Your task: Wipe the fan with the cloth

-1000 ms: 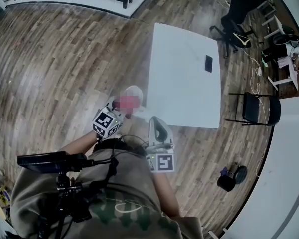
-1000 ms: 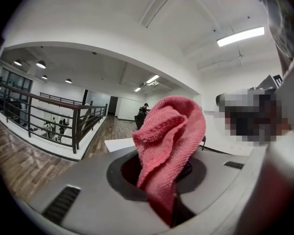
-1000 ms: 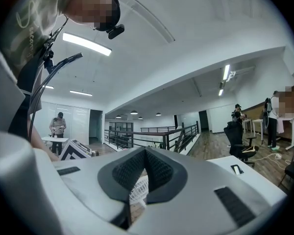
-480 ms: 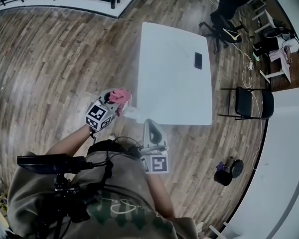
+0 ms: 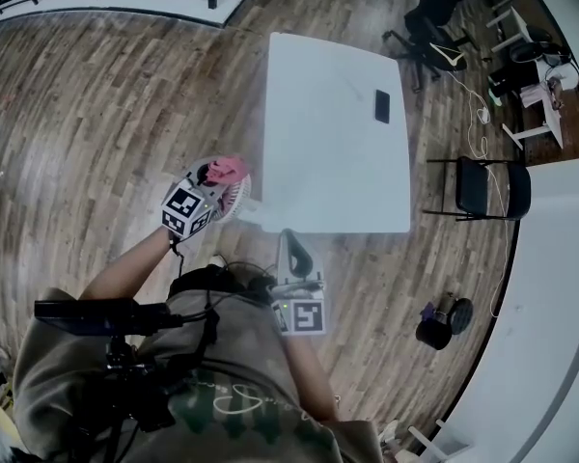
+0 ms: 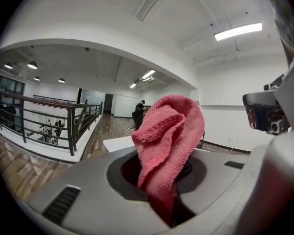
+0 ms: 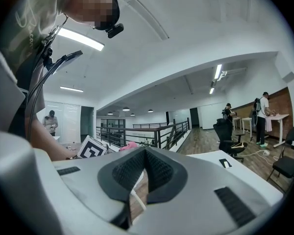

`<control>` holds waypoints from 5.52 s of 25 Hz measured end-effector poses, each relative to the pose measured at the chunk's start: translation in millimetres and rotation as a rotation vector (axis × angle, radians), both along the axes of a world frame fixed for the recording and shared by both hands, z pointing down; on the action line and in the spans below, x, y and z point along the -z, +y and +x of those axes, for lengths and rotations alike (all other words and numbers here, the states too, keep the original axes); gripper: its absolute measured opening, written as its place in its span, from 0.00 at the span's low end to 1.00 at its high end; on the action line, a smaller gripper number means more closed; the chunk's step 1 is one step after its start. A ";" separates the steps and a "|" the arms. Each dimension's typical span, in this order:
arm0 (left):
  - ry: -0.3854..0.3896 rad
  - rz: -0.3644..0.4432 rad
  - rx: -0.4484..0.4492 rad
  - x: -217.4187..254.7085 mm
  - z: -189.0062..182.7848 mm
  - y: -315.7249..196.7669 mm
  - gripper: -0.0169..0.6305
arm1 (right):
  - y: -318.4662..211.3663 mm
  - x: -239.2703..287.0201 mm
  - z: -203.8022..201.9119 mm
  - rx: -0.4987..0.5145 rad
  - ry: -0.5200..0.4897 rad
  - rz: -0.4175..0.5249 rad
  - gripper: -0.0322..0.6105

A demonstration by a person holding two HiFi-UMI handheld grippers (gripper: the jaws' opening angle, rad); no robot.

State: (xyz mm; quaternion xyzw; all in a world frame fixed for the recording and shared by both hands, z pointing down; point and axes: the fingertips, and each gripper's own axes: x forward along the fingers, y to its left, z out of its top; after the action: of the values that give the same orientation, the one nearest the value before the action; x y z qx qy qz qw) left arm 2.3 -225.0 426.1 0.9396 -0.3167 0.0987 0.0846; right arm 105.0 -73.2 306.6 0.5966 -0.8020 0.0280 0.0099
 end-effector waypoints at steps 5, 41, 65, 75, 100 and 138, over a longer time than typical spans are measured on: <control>0.013 0.003 -0.017 -4.1 -0.8 -2.7 0.18 | 8.2 -2.0 1.1 -0.013 -0.008 -0.037 0.09; -0.021 -0.066 0.051 -58.0 -42.5 5.4 0.18 | 26.3 -16.1 -13.1 0.046 0.021 -0.108 0.09; -0.012 -0.101 0.189 -75.3 -69.2 46.1 0.18 | -6.2 -36.4 -43.9 0.007 0.035 -0.067 0.09; -0.013 -0.110 0.247 -72.2 -76.8 71.7 0.18 | -29.6 -71.7 -92.9 0.037 0.083 -0.108 0.09; 0.015 -0.087 0.325 -53.2 -64.6 144.4 0.18 | 1.9 -87.8 -91.5 0.012 0.081 -0.114 0.09; 0.173 -0.065 0.137 33.9 -7.7 114.9 0.18 | 0.1 -71.1 -30.1 0.029 0.111 -0.046 0.09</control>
State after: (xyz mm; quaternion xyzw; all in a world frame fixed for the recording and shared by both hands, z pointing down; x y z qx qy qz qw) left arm -5.3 -110.1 392.1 0.9176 -0.3682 0.0215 0.1485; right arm 74.9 -73.1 377.7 0.5853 -0.8078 0.0131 0.0686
